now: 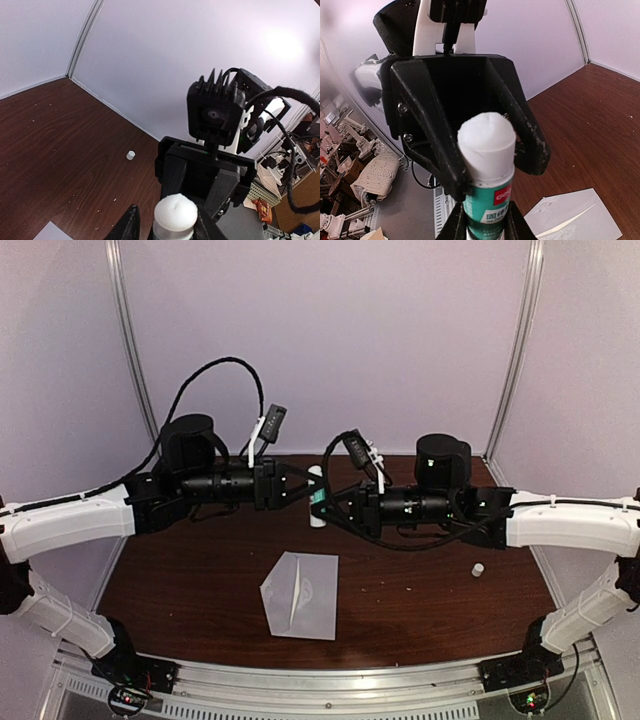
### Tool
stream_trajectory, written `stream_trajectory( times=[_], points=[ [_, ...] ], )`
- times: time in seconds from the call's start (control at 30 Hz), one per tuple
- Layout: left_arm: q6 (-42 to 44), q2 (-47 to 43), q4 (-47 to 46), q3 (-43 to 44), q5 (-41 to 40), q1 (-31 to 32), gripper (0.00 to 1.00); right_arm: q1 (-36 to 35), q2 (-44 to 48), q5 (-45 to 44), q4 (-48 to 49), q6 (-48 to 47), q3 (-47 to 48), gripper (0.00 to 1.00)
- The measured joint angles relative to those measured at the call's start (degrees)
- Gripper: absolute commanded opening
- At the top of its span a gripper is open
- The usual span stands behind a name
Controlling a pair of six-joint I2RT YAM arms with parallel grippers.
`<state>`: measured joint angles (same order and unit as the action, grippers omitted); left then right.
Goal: Place the letter into the envelope and seal it
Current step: Unscrew the solid glue.
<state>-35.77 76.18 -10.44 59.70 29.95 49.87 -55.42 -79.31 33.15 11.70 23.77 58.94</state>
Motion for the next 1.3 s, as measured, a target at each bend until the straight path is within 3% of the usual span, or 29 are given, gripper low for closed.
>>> stream_trajectory(
  times=[0.2, 0.47, 0.6, 0.73, 0.87, 1.17, 1.3],
  points=[
    [-0.81, 0.02, -0.31, 0.0, 0.83, 0.0, 0.26, 0.0, -0.22, -0.87, -1.62, -0.48, 0.85, 0.0],
    [-1.05, 0.44, -0.46, 0.0, 1.51, -0.07, 0.06, 0.0, -0.22, -1.7, -2.38, -0.76, 0.96, 0.0],
    [-1.07, 0.44, -0.61, 0.0, 1.51, -0.17, 0.01, -0.02, -0.2, -2.27, -2.36, -0.9, 0.96, 0.25],
    [-1.44, 0.39, -2.05, -0.02, 0.9, -0.17, 0.0, -0.11, 0.66, -4.07, -0.76, -0.35, 0.26, 0.65],
    [-2.01, 0.07, -4.98, -0.13, -0.59, -0.17, 0.0, -0.13, 4.26, -6.56, 6.69, 2.21, -4.9, 0.81],
    [-2.73, -2.43, -16.46, -1.09, -4.55, -0.02, 0.0, -2.21, 4.24, -13.29, 32.68, 15.47, -15.85, 0.85],
    [-2.95, -2.64, -21.22, -1.62, -6.29, 0.76, 0.0, -2.8, 0.9, -14.29, 43.1, 20.28, -15.76, 0.79]
  ],
)
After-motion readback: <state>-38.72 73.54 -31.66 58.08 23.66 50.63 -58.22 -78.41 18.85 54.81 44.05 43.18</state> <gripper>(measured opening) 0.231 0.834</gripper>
